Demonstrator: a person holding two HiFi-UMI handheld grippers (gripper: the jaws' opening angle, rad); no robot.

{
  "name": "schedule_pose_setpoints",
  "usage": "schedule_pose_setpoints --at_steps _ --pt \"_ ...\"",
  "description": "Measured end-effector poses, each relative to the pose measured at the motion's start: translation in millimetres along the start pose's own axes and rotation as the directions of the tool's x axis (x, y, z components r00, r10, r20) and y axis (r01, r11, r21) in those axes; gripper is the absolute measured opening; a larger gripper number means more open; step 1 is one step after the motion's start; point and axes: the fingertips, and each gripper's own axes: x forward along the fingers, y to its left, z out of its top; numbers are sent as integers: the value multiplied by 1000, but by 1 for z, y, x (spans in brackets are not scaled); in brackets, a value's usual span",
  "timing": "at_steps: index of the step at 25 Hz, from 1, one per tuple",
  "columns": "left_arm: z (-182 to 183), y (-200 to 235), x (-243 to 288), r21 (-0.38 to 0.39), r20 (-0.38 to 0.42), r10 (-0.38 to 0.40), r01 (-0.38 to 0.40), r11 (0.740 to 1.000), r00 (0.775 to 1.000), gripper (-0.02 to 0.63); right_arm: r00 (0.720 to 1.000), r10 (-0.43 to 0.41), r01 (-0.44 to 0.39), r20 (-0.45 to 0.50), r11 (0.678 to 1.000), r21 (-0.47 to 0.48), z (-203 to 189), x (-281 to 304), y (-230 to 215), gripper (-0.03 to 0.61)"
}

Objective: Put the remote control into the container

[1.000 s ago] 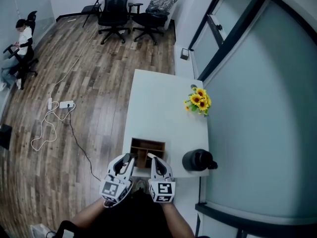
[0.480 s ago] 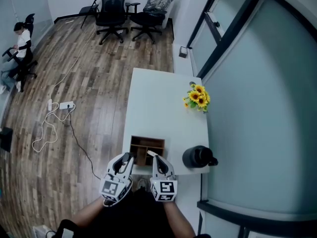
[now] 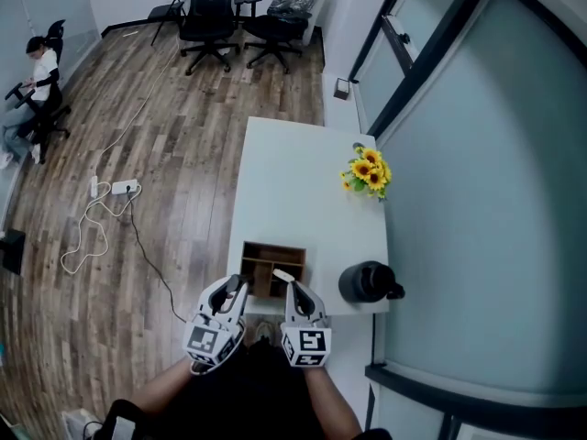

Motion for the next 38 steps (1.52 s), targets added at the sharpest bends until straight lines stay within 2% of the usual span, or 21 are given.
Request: schedule_pose_setpoints --at_steps 6,26,38 --pt "-18 2 0 -1 -20 13 -13 1000 1000 101 1000 7 -7 -10 1000 -6 -9 -3 1 5" --pt "-24 7 0 -21 -27 26 -26 999 999 101 1000 23 -23 -17 1000 -7 -8 -3 12 5" --pt "-48 10 11 -26 -63 28 -29 999 998 101 999 16 -17 -29 1000 -11 -16 0 7 5"
